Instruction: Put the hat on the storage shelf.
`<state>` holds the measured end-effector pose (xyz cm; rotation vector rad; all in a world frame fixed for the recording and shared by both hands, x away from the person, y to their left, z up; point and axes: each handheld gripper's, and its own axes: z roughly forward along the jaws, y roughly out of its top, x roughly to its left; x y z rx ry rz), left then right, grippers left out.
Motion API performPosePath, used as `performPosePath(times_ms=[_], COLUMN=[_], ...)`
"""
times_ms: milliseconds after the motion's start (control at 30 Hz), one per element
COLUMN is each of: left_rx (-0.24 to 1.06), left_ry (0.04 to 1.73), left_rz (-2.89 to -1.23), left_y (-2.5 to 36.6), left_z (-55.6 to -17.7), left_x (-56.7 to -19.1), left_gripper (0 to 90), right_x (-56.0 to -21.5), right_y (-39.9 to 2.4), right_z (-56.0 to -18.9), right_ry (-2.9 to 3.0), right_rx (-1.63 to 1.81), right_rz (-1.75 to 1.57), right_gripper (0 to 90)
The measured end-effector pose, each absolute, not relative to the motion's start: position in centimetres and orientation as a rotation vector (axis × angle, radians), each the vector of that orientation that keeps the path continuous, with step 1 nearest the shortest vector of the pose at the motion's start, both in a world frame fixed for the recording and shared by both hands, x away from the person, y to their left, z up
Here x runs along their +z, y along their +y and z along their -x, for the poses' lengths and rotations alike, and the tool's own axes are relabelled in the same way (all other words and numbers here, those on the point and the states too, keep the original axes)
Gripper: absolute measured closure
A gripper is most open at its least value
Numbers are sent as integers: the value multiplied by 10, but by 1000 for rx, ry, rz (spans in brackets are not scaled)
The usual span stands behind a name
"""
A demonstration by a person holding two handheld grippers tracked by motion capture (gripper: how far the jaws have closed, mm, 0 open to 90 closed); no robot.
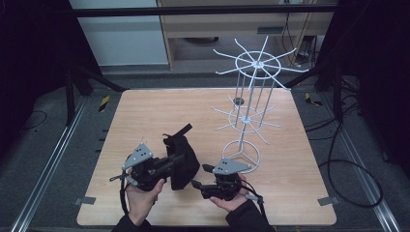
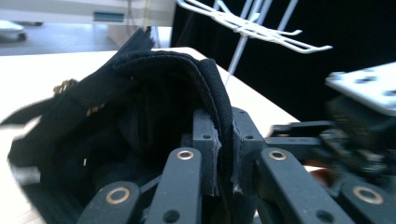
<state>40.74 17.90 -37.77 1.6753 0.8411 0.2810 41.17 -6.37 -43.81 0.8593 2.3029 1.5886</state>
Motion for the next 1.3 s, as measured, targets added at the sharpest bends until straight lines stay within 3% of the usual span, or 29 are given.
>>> performPosePath(times_ms=[67, 133, 233, 300, 667, 1300], left_rx=[274, 276, 285, 301, 403, 618], left_ry=[817, 795, 788, 777, 828, 1193], left_rz=[-1689, -1702, -1718, -1720, -1772, -1738], left_y=[176, 173, 172, 174, 202, 303], left_z=[-406, -407, -407, -408, -400, -400], left_x=[-378, -380, -381, -382, -402, -440], left_gripper=[824, 824, 823, 821, 767, 496], right_x=[-442, -444, -444, -441, -430, -450], right_y=[-62, -61, -61, -63, -49, 62], right_z=[-415, -416, -413, -413, -405, -417], right_ry=[2304, 2305, 2316, 2298, 2340, 2457], right_rx=[1625, 1643, 1674, 1658, 1409, 1286], right_rz=[-867, -844, -800, -795, -672, -625], right_gripper=[359, 514, 830, 875, 872, 869])
